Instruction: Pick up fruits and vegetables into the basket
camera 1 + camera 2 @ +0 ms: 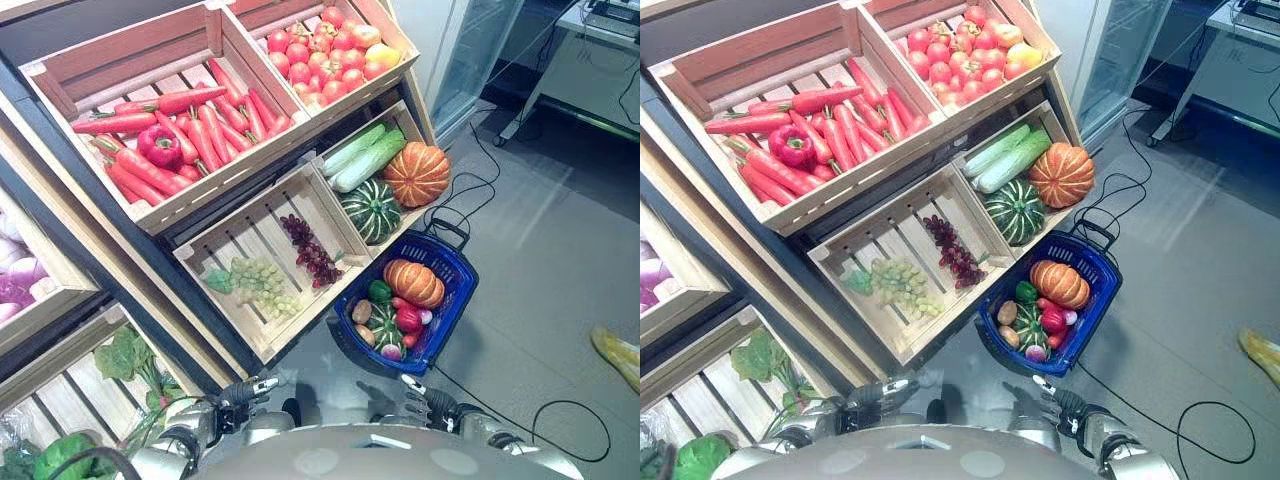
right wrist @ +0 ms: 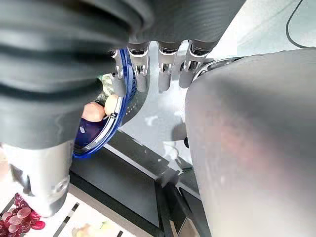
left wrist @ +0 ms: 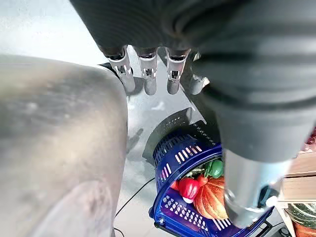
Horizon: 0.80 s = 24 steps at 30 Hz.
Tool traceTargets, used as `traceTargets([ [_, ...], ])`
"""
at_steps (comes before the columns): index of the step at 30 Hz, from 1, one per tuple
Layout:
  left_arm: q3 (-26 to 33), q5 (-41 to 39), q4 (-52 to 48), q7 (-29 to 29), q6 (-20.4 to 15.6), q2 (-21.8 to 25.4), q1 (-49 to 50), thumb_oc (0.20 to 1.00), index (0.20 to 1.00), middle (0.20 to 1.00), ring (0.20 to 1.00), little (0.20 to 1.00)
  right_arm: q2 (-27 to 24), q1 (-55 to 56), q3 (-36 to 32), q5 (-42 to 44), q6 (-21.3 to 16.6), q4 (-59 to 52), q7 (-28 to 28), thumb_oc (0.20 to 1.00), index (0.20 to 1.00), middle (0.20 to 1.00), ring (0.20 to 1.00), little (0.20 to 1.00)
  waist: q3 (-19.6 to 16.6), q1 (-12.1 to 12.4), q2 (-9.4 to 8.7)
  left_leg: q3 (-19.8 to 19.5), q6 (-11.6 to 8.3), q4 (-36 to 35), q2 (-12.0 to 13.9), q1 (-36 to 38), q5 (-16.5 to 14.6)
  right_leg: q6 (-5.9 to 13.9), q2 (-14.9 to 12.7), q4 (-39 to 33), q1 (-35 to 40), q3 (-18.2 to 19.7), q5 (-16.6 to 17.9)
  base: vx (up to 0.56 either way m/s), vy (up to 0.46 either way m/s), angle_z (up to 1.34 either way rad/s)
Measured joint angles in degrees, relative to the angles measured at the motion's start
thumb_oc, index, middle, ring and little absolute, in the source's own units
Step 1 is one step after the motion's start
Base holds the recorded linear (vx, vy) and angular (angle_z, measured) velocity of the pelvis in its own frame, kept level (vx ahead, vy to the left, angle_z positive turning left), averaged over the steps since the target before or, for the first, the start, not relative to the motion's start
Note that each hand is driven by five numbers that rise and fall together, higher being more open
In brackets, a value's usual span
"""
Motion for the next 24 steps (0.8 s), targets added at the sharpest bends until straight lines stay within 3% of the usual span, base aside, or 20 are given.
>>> traceTargets([
  [20, -0.04, 0.02, 0.05, 0.28, -1.19, -0.10, 0.17, 1.000, 1.000, 1.000, 1.000, 1.000, 0.01, 0.02, 0.05, -0.01, -0.13, 0.04, -0.06, 1.000, 1.000, 1.000, 1.000, 1.000, -0.01, -0.01, 0.02, 0.00, 0.00, 0.00, 0.00, 0.06, 0.00, 0.00, 0.00, 0.00, 0.04, 0.00, 0.00, -0.01, -0.002, -0.01],
  [24, -0.84, 0.57, 0.10, 1.27, -4.48, -0.41, 0.84, 1.000, 1.000, 1.000, 1.000, 1.000, 0.02, 0.05, 0.09, -0.04, -0.90, 0.10, -0.42, 1.000, 1.000, 1.000, 1.000, 1.000, 0.00, -0.01, 0.03, 0.00, 0.00, 0.00, 0.00, 0.06, 0.00, 0.00, 0.00, 0.00, 0.03, 0.00, 0.00, 0.00, 0.000, 0.00],
])
